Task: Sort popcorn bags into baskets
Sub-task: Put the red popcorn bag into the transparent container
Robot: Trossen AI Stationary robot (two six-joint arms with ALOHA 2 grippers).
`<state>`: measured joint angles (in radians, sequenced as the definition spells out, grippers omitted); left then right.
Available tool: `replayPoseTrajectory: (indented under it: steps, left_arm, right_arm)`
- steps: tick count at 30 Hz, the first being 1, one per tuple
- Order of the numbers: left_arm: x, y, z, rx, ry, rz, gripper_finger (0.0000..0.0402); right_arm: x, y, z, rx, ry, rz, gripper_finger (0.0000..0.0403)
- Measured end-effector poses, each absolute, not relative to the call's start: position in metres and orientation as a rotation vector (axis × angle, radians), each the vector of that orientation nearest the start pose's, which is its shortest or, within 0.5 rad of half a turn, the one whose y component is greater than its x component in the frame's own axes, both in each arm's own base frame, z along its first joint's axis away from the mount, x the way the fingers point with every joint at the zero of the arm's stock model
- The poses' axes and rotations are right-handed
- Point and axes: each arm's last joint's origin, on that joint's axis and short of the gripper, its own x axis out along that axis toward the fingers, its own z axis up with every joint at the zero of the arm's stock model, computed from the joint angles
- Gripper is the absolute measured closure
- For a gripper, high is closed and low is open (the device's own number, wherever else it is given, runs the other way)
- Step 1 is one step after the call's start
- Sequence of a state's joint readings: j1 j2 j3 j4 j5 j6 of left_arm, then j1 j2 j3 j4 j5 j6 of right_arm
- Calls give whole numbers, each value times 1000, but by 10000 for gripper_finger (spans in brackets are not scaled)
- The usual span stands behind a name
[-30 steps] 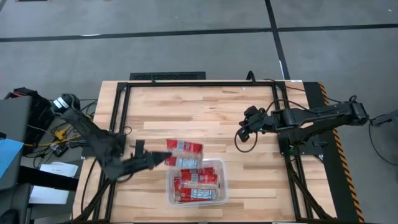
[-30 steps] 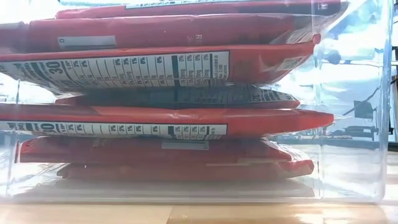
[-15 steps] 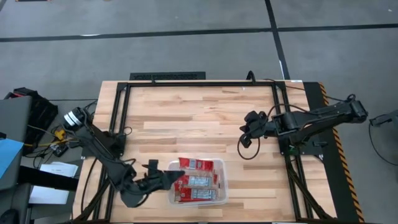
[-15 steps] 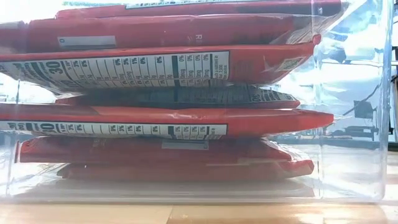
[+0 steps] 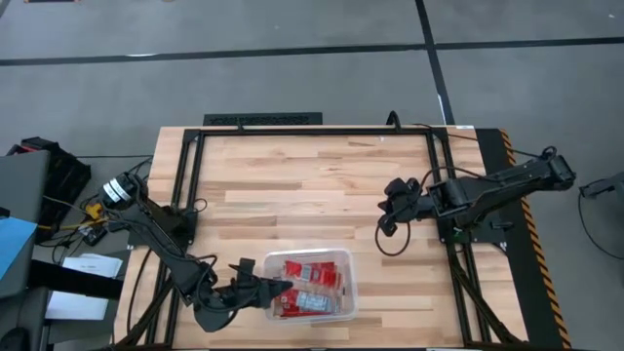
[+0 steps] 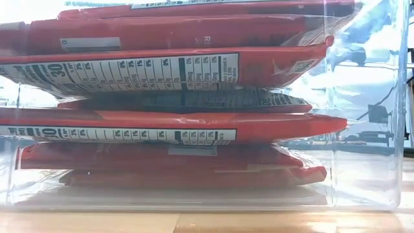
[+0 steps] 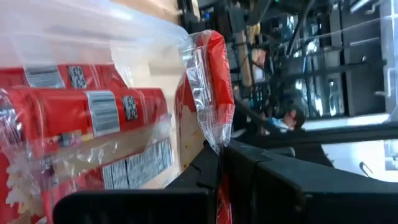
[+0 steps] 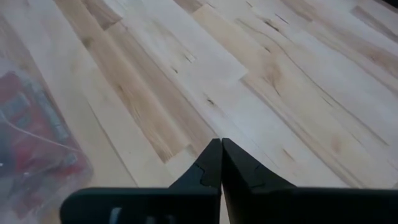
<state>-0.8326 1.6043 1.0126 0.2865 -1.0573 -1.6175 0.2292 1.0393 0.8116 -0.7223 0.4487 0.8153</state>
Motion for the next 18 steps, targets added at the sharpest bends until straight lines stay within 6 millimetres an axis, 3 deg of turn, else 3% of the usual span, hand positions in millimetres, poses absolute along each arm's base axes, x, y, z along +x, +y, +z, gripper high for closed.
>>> replayPoseTrajectory:
  steps: [5, 13, 18]
  left_arm:
    - [250, -238, 256, -1349, -28, 297, 376]
    - [250, -237, 256, -1347, -23, 298, 281]
    - [242, -231, 271, -1340, 23, 255, 239]
  right_arm:
    - [191, 31, 258, 455, 740, -555, 373]
    - [191, 31, 258, 452, 727, -573, 319]
    - [192, 31, 259, 436, 719, -556, 294]
